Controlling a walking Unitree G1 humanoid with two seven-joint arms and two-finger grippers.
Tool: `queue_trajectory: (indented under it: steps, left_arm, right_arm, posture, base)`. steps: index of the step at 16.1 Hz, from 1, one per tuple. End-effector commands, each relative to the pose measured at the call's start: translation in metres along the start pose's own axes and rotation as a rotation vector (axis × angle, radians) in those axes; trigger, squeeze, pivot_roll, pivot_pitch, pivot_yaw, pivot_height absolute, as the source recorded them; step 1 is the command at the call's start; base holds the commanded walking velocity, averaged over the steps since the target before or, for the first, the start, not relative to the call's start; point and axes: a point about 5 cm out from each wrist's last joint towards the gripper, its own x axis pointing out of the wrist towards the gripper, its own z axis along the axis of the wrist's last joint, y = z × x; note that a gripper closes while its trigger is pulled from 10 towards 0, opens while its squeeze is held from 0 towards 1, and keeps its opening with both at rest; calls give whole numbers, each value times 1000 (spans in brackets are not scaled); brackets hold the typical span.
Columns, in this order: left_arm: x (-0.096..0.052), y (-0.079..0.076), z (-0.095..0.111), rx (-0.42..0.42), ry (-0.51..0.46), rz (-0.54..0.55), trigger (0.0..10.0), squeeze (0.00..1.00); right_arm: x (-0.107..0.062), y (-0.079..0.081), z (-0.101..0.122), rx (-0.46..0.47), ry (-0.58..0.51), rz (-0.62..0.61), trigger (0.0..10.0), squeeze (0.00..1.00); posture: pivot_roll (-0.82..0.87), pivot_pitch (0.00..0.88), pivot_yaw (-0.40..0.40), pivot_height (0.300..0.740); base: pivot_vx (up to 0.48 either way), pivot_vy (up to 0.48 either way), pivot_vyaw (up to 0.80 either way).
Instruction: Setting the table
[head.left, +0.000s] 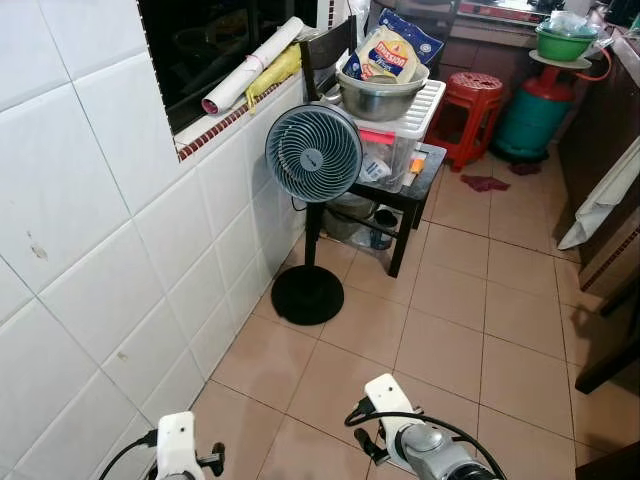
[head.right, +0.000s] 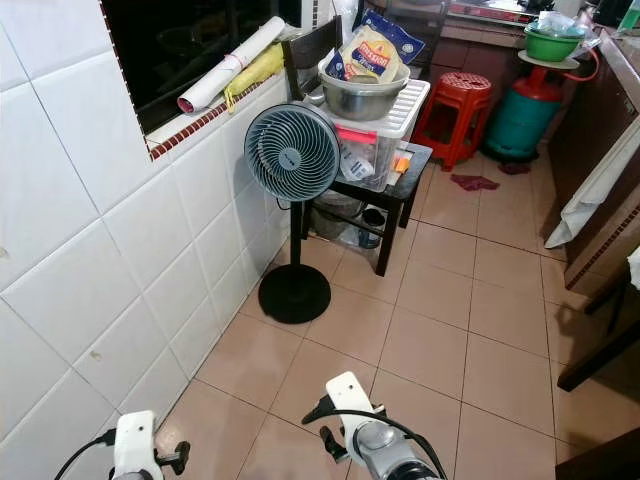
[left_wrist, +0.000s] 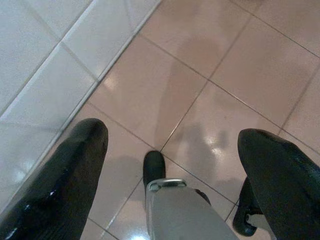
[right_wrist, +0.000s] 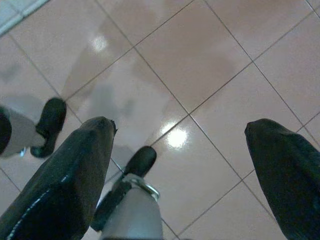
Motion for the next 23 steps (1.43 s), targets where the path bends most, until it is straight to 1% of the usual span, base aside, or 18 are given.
queue_trajectory:
  steps: [1, 3, 5, 7, 8, 9, 10, 11, 12, 13, 14, 15, 16, 17, 18, 20, 22, 23]
  left_arm:
    - [1, -5, 5, 45, -7, -29, 10000, 0]
    - [3, -10, 9, 71, -7, -83, 10000, 0]
    - [4, -17, 14, 136, -11, -124, 10000, 0]
    - [5, -19, 18, 158, -29, -123, 10000, 0]
    - [5, -19, 20, 135, -36, -104, 10000, 0]
    - [5, -18, 23, 136, -62, -100, 10000, 0]
    - [6, -17, 31, 137, -111, -102, 10000, 0]
    - [6, -17, 34, 135, -127, -102, 10000, 0]
    - [5, -16, 50, 80, -227, -112, 10000, 0]
    - [4, -15, 59, 49, -293, -119, 10000, 0]
    - [-2, -12, 64, 58, -392, -123, 10000, 0]
    - [-4, -12, 63, 68, -413, -118, 10000, 0]
    - [-11, -12, 62, 45, -479, -136, 10000, 0]
    - [-17, -12, 63, 65, -532, -148, 10000, 0]
    - [-28, -14, 68, 91, -606, -160, 10000, 0]
    - [-41, -17, 75, 123, -681, -189, 10000, 0]
    - [-57, -13, 82, 161, -749, -163, 10000, 0]
    - [-59, -12, 84, 176, -761, -157, 10000, 0]
  right_arm:
    - [-1, -8, 5, 47, -22, -34, 10000, 0]
    - [-2, -18, 2, 109, -23, -78, 10000, 0]
    - [-4, -26, -6, 175, -20, -118, 10000, 0]
    - [-7, -33, -14, 224, -22, -146, 10000, 0]
    - [-8, -37, -15, 200, -29, -162, 10000, 0]
    - [-8, -39, -14, 195, -36, -167, 10000, 0]
    - [-8, -42, -8, 166, -75, -172, 10000, 0]
    - [-9, -42, -5, 157, -88, -173, 10000, 0]
    - [-9, -47, 11, 107, -162, -169, 10000, 0]
    - [-10, -50, 21, 93, -206, -163, 10000, 0]
    - [-14, -57, 43, 58, -295, -149, 10000, 0]
    - [-15, -60, 49, 55, -321, -142, 10000, 0]
    - [-20, -68, 62, 16, -393, -163, 10000, 0]
    - [-24, -75, 73, 74, -450, -148, 10000, 0]
    - [-30, -81, 84, 104, -517, -135, 10000, 0]
    - [-40, -88, 92, 99, -601, -127, 10000, 0]
    - [-53, -94, 90, 96, -658, -112, 10000, 0]
    - [-56, -95, 89, 89, -667, -113, 10000, 0]
  posture:
    - [-8, 0, -17, 740]
    - [-35, 0, 17, 740]
    - [-64, 0, 42, 740]
    - [-94, 0, 57, 740]
    - [-98, 0, 55, 740]
    - [-102, 0, 49, 740]
    - [-99, 0, 44, 740]
    - [-99, 0, 44, 740]
    - [-82, 6, 26, 740]
    - [-79, 10, 21, 740]
    - [-72, 21, 14, 740]
    - [-72, 21, 14, 740]
    - [-69, 27, 9, 740]
    - [-70, 31, 9, 740]
    - [-74, 36, 8, 740]
    - [-72, 43, 11, 740]
    - [-84, 50, 21, 740]
    - [-87, 51, 24, 740]
  base:
    - [0, 0, 0]
    - [0, 0, 0]
    - [0, 0, 0]
    - [0, 0, 0]
    - [0, 0, 0]
    - [0, 0, 0]
    - [0, 0, 0]
    - [0, 0, 0]
    - [0, 0, 0]
    - [0, 0, 0]
    - [0, 0, 0]
    - [0, 0, 0]
    - [0, 0, 0]
    - [0, 0, 0]
    - [0, 0, 0]
    - [0, 0, 0]
    - [0, 0, 0]
    - [0, 0, 0]
